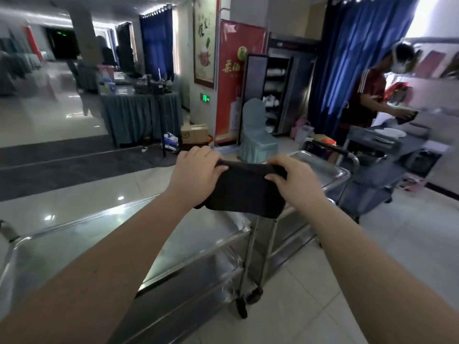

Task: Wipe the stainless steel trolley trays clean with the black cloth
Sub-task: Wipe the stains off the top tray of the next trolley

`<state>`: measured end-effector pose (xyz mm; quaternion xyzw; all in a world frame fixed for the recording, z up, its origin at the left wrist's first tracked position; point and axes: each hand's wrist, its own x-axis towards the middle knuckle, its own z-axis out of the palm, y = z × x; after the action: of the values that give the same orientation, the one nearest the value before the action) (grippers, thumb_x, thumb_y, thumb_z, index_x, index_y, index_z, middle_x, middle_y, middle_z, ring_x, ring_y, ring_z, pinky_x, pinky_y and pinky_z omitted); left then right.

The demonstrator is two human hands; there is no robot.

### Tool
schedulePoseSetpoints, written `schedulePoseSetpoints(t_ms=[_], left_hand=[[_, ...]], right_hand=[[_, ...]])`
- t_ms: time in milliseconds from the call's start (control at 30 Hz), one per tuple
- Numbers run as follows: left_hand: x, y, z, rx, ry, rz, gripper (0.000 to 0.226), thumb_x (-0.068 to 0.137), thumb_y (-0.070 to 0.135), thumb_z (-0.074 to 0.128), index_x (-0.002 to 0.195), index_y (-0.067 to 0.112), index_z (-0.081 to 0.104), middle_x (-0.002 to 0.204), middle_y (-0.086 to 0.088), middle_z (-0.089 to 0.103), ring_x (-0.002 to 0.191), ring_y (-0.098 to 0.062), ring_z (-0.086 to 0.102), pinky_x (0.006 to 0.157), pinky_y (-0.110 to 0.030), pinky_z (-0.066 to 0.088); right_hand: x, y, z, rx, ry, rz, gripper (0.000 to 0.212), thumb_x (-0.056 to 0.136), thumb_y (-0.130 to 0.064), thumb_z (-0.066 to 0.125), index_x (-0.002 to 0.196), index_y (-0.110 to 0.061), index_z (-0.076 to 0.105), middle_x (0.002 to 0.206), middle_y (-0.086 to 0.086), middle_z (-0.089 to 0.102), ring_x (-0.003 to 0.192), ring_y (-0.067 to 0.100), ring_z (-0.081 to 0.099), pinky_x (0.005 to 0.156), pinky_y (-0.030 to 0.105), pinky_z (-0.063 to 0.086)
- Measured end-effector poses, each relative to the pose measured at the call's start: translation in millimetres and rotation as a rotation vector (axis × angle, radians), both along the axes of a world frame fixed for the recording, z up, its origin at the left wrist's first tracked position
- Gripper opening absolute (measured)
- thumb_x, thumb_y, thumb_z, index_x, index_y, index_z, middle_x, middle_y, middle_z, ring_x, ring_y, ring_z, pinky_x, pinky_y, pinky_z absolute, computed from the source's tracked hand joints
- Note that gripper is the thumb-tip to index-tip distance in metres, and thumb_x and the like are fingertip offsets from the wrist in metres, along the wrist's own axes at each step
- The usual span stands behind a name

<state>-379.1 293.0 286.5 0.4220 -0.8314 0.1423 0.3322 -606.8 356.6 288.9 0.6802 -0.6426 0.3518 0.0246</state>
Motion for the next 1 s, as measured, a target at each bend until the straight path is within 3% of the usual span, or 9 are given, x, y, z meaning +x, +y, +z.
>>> schedulePoseSetpoints(t_ms=[267,400,533,600,733,900,1000], left_hand=[[-144,-31,17,-0.142,-0.076,-0.075,0.031,0.1,0.046,0.04,0.109,0.023,0.059,0.103,0.001,0.059,0.102,-0.023,0.051,0.085,-0.036,0.031],[-225,-45,-3,-0.191,-0.187,-0.077,0.037,0.1,0.047,0.034,0.104,0.021,0.06,0.102,0.0,0.061,0.099,-0.023,0.053,0.083,-0.037,0.035],[-301,-56,-33,-0.2,-0.26,-0.075,0.03,0.094,0.042,0.049,0.088,0.016,0.063,0.086,-0.004,0.064,0.081,-0.025,0.058,0.07,-0.037,0.042],[-332,-67,-47,-0.139,-0.256,-0.081,0.028,0.092,0.039,0.056,0.087,0.014,0.064,0.085,-0.006,0.065,0.081,-0.027,0.059,0.071,-0.038,0.046],[-371,-90,-78,-0.057,-0.242,-0.037,0.023,0.087,0.036,0.068,0.083,0.013,0.064,0.083,-0.006,0.065,0.079,-0.028,0.06,0.069,-0.038,0.046],[-385,-132,-125,0.018,-0.271,0.017,0.032,0.096,0.041,0.048,0.088,0.015,0.065,0.085,-0.003,0.065,0.082,-0.025,0.059,0.074,-0.038,0.042],[-386,-169,-146,0.044,-0.256,0.049,0.031,0.095,0.04,0.048,0.089,0.015,0.066,0.086,-0.003,0.065,0.082,-0.025,0.059,0.073,-0.038,0.041]], right_hand=[[-137,-1,24,-0.015,0.129,-0.137,0.019,0.088,-0.02,0.068,0.107,-0.018,0.064,0.106,0.0,0.06,0.106,0.023,0.052,0.09,0.037,0.042],[-216,-10,9,0.011,0.149,-0.149,0.019,0.088,-0.018,0.068,0.106,-0.014,0.064,0.107,0.002,0.06,0.106,0.023,0.051,0.089,0.031,0.038],[-291,-26,-17,0.078,0.18,-0.13,0.014,0.089,-0.019,0.065,0.103,-0.018,0.062,0.105,0.0,0.057,0.104,0.022,0.051,0.091,0.035,0.042],[-322,-39,-31,0.107,0.2,-0.107,0.013,0.09,-0.019,0.064,0.103,-0.019,0.061,0.105,-0.001,0.057,0.104,0.021,0.05,0.091,0.035,0.042],[-366,-76,-63,0.168,0.229,-0.063,0.014,0.091,-0.019,0.063,0.104,-0.015,0.062,0.104,0.003,0.058,0.104,0.024,0.049,0.088,0.035,0.04],[-389,-133,-109,0.267,0.168,0.013,0.015,0.092,-0.021,0.061,0.106,-0.015,0.062,0.108,0.002,0.058,0.107,0.024,0.048,0.087,0.033,0.038],[-392,-176,-132,0.286,0.142,0.031,0.015,0.092,-0.023,0.062,0.106,-0.017,0.063,0.107,0.0,0.059,0.106,0.023,0.049,0.082,0.03,0.033]])
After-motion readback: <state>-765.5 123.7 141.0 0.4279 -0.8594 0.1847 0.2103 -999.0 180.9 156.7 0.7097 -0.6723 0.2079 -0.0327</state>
